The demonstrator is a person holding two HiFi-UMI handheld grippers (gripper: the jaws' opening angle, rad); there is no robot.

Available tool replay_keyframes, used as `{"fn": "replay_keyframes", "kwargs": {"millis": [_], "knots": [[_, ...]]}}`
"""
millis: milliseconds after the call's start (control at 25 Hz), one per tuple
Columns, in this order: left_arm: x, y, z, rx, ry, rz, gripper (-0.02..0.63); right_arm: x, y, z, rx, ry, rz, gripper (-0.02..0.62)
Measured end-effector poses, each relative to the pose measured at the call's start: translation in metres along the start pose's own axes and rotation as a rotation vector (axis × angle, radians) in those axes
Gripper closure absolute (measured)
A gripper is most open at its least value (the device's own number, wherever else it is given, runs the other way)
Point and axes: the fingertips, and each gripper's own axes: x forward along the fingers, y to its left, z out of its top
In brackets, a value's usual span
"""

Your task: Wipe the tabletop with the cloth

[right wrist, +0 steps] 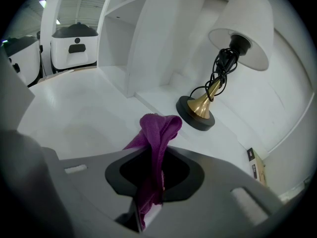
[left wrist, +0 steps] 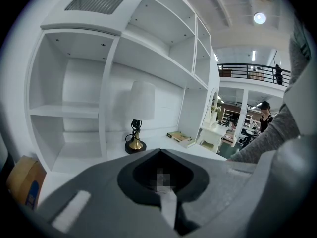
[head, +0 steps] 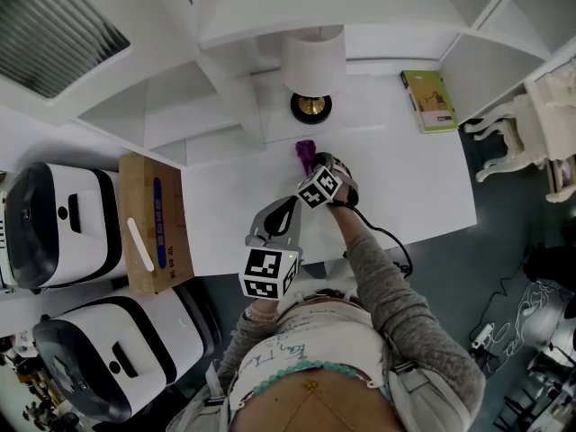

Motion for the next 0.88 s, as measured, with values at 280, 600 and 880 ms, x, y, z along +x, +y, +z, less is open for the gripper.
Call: {"fn": "replay_keyframes", "kwargs": {"millis": [280,600,880], "knots": [[0.01,-0.013,0.003,-0.001,0.005,0.004,0.604,-0.003,-0.012,-0.012,0.003,0.002,0.009,0.525],[0.021,-0.03,0.005,0.003,0.01,0.009,0.604,-0.003,-0.028,-0.027,-0.002,0.006,0.007,0.525],[0.03,-0.043,0.006,0.005,0.016,0.014,0.604,-0.004,-0.041,-0.036,-0.011,-0.002,0.005,0.525]]}}
